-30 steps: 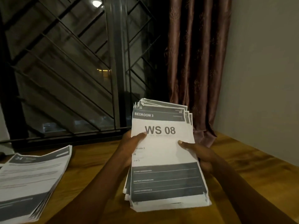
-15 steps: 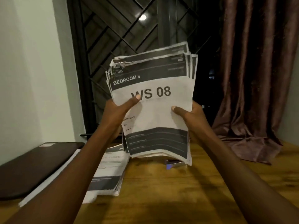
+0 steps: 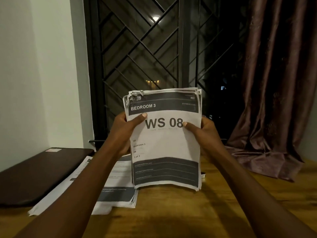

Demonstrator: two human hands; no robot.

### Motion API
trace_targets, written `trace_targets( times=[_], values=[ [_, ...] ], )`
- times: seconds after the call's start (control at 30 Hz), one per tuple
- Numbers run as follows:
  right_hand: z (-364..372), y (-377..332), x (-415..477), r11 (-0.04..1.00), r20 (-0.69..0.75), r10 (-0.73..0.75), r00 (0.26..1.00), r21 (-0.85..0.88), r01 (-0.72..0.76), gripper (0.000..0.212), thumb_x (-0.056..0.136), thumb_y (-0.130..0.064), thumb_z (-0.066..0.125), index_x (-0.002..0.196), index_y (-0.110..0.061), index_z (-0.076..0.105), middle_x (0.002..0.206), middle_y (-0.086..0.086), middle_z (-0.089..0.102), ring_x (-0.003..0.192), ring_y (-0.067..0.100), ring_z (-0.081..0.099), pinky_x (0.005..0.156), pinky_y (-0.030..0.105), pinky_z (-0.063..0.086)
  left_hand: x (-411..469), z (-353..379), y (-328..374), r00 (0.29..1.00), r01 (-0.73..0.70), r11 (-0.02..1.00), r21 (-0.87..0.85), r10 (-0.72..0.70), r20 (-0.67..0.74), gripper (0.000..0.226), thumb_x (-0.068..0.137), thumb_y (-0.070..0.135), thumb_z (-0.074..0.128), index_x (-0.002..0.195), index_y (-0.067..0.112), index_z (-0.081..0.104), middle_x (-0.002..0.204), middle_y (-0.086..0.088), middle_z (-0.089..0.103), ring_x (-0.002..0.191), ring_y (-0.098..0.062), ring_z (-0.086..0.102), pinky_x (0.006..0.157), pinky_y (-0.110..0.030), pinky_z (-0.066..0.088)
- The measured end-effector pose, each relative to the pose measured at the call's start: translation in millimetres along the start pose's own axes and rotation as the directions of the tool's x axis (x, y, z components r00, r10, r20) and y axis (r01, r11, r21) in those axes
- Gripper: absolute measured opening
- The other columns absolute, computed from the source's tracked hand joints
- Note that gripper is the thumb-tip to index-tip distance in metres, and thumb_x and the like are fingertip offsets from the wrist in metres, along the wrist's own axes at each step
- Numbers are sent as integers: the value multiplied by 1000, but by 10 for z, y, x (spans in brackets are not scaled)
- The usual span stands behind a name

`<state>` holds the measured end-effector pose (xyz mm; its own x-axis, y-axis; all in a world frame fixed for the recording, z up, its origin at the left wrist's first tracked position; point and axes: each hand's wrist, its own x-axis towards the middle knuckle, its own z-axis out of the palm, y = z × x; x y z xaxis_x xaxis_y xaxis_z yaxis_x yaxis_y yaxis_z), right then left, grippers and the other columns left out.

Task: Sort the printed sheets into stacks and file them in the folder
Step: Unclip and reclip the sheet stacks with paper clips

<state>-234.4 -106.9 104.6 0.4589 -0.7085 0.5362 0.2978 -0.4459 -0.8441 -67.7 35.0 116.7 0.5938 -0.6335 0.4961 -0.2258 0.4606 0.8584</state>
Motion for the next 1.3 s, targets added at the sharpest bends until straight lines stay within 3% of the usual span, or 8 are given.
trace_targets(
  times=[0.23, 0.37, 0.5, 0.77, 0.87, 1.03, 1.17, 1.3],
  values=[
    [71, 212, -131, 981, -63, 150, 987, -117, -157, 39, 89, -20, 63, 127, -15, 52, 119, 6, 61, 99, 22, 60, 81, 37, 52, -62, 62, -356, 990, 142, 976, 165, -140, -20, 27, 84, 24, 71, 108, 22, 61, 108, -5, 72, 88, -20, 70, 70, -34, 57],
    [36, 103, -98, 993, -66, 77, 995, -88, -83, 35, 91, -14, 61, 126, -14, 54, 108, 0, 62, 92, 17, 59, 73, 28, 51, 21, 123, -298, 990, 123, 982, 146, -111, -89, 43, 85, 31, 70, 122, 17, 55, 112, -5, 69, 92, -23, 69, 77, -41, 58],
    [54, 268, -226, 971, -83, 182, 980, -144, -192, 39, 92, -16, 60, 130, -11, 51, 125, 10, 60, 97, 19, 54, 82, 34, 47, -121, 177, -491, 982, 189, 963, 192, -184, -45, 20, 88, 23, 66, 106, 23, 57, 112, -2, 65, 87, -14, 64, 73, -33, 52],
    [36, 328, -209, 975, -79, 188, 979, -104, -196, 38, 92, -14, 59, 129, -11, 52, 122, 9, 60, 90, 15, 54, 70, 25, 47, -127, 98, -574, 974, 225, 966, 126, -221, -46, 23, 89, 21, 65, 111, 23, 57, 113, -4, 67, 97, -22, 65, 79, -40, 54],
    [69, 392, -261, 965, -90, 237, 967, -96, -245, 39, 92, -13, 59, 129, -9, 51, 126, 10, 58, 94, 17, 51, 83, 32, 45, -218, 64, -676, 947, 316, 930, 189, -320, -9, 34, 88, 25, 66, 120, 20, 54, 124, -6, 63, 110, -28, 61, 97, -51, 49],
    [-5, 281, -149, 969, 1, 247, 969, -19, -247, 31, 91, -8, 60, 121, -13, 55, 94, -7, 63, 78, 12, 58, 62, 23, 47, -84, -133, -541, 862, 491, 864, -111, -463, 206, 33, 87, 8, 64, 119, 13, 61, 118, -14, 68, 109, -33, 65, 97, -51, 49],
    [-6, 499, -230, 939, 22, 337, 941, -84, -334, 36, 90, -4, 60, 125, -8, 55, 115, 10, 63, 83, 18, 60, 68, 29, 50, -244, -214, -749, 753, 627, 779, -8, -603, 262, 42, 84, 6, 65, 125, 9, 57, 116, -18, 69, 109, -35, 65, 98, -52, 48],
    [-16, 525, -156, 941, 16, 325, 945, -107, -322, 34, 89, -6, 61, 122, -11, 57, 111, 6, 63, 91, 23, 61, 83, 38, 50, -291, -260, -884, 733, 652, 757, -35, -618, 286, 51, 81, 2, 69, 129, 10, 55, 117, -17, 68, 108, -35, 65, 91, -50, 53]
  ],
)
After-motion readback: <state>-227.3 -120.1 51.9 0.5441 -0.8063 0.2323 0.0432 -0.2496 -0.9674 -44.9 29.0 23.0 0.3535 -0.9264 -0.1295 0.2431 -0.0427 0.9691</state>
